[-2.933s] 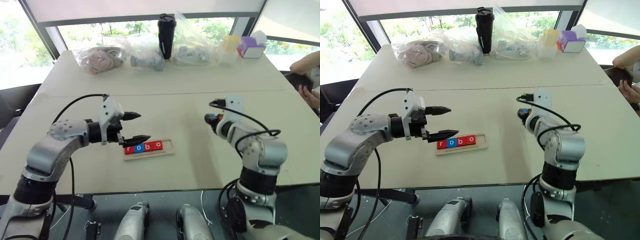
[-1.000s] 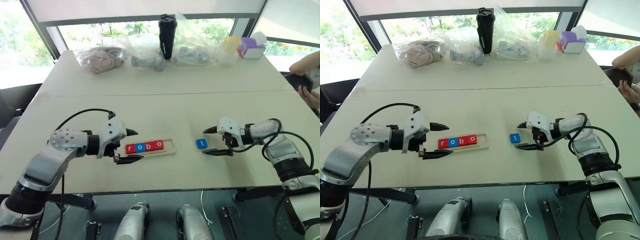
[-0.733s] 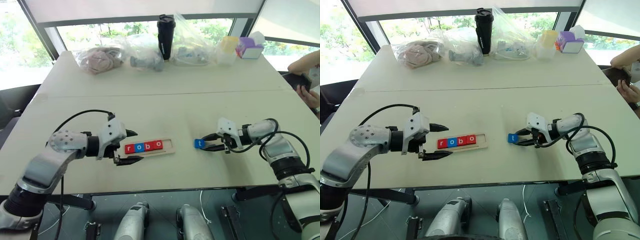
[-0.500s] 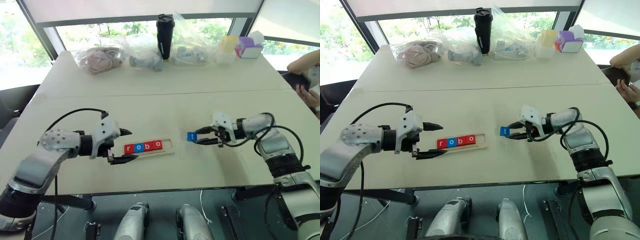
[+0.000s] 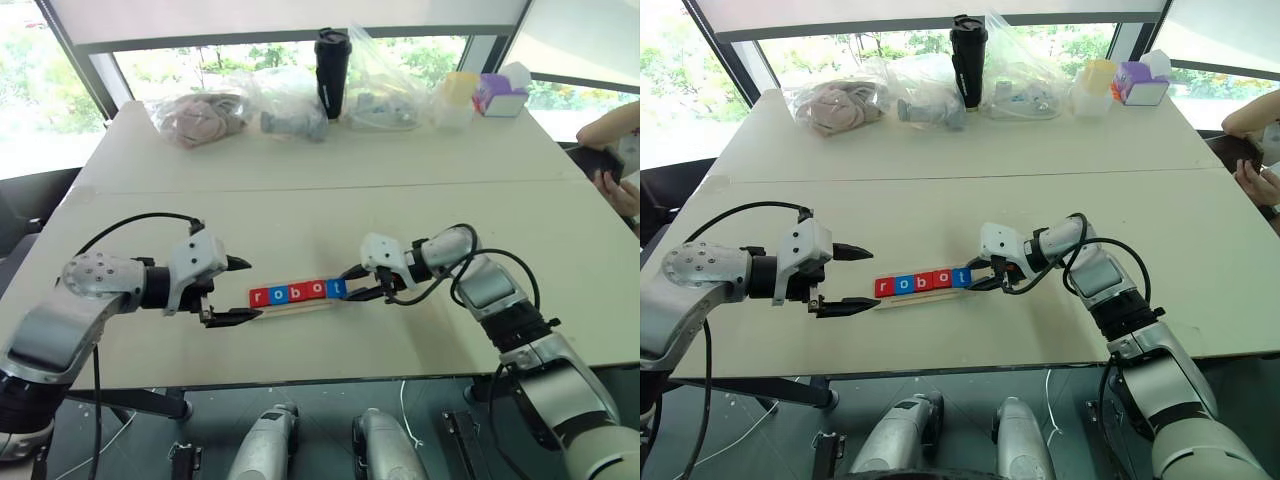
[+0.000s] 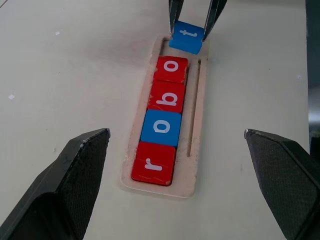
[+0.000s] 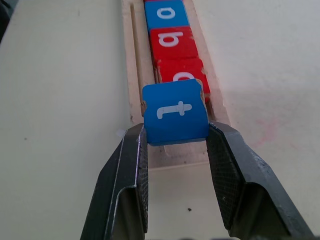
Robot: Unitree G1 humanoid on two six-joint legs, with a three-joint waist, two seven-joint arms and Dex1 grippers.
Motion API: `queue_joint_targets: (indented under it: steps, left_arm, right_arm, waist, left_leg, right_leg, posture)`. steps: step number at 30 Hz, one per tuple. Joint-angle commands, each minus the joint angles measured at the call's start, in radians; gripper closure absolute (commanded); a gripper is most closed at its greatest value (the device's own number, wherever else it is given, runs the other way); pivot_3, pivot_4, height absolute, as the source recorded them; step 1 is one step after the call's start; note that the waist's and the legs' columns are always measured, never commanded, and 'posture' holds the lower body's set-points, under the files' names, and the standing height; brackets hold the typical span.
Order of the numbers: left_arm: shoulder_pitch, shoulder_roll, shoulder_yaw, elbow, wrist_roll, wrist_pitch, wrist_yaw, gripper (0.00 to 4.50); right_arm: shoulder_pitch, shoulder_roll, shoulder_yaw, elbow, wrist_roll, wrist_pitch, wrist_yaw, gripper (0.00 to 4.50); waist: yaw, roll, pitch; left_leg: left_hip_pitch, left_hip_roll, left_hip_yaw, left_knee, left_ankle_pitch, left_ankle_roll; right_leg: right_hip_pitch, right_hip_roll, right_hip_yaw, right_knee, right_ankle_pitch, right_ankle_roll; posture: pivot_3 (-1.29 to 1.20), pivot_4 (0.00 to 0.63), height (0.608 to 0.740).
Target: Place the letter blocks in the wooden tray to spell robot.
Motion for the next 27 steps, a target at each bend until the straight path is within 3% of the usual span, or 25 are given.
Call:
queue_joint_targets:
  steps: [1,27]
  left_arm:
    - [0.002,0.003,0.018,-0.029,0.002,-0.011,0.009,0.00]
    - [-0.024,-0.014,-0.001,-0.045,-0.002,0.005,0.041,0.00]
  right_arm:
    - [-0.040,0.016,-0.001,0.016,-0.008,-0.030,0.002,3.39]
    - [-0.073,0.013,-0.029,0.079,-0.016,-0.042,0.044,3.39]
  waist:
    - [0.000,0.000,0.000]
    - [0.001,0.000,0.000]
  left_leg:
    - [0.000,0.000,0.000,0.000,0.000,0.000]
    - [0.000,0.000,0.000,0.000,0.000,0.000]
  right_leg:
    - [0.000,0.000,0.000,0.000,0.000,0.000]
    - [0.001,0.001,0.000,0.000,0.000,0.000]
  posture:
    - [0.00,0.150,0.740]
    - [0.00,0.150,0.740]
